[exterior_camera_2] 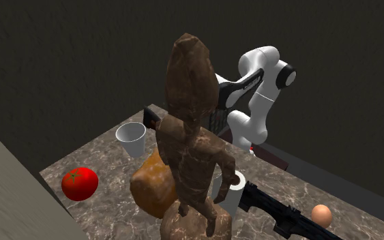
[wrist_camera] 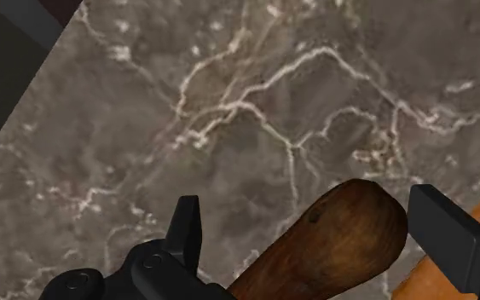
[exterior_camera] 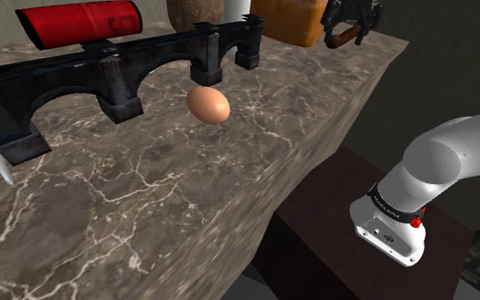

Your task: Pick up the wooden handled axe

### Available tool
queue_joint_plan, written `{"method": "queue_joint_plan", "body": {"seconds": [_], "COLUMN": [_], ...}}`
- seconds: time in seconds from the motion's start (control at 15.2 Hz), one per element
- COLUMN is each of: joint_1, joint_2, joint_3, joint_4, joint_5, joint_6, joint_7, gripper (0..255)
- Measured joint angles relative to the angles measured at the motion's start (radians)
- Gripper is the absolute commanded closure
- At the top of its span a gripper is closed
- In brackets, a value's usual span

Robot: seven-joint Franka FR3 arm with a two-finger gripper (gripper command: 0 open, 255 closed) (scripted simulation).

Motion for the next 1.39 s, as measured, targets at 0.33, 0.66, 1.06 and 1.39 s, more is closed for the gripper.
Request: {"method": "queue_joint_plan", "body": {"seconds": [0.33, 0.66, 1.06, 1.39], "joint_1": [-0.101, -0.192, -0.205, -0.206], "joint_2": [0.112, 0.194, 0.200, 0.195], "joint_3": [0.004, -0.012, -0.012, -0.014], "joint_4": [0.123, 0.236, 0.179, 0.141], "joint_5": [-0.031, -0.070, -0.076, -0.077], "joint_6": [0.015, 0.004, 0.070, 0.103], "joint_7": [0.253, 0.483, 0.537, 0.539], "gripper": [0, 0, 0, 255]}}
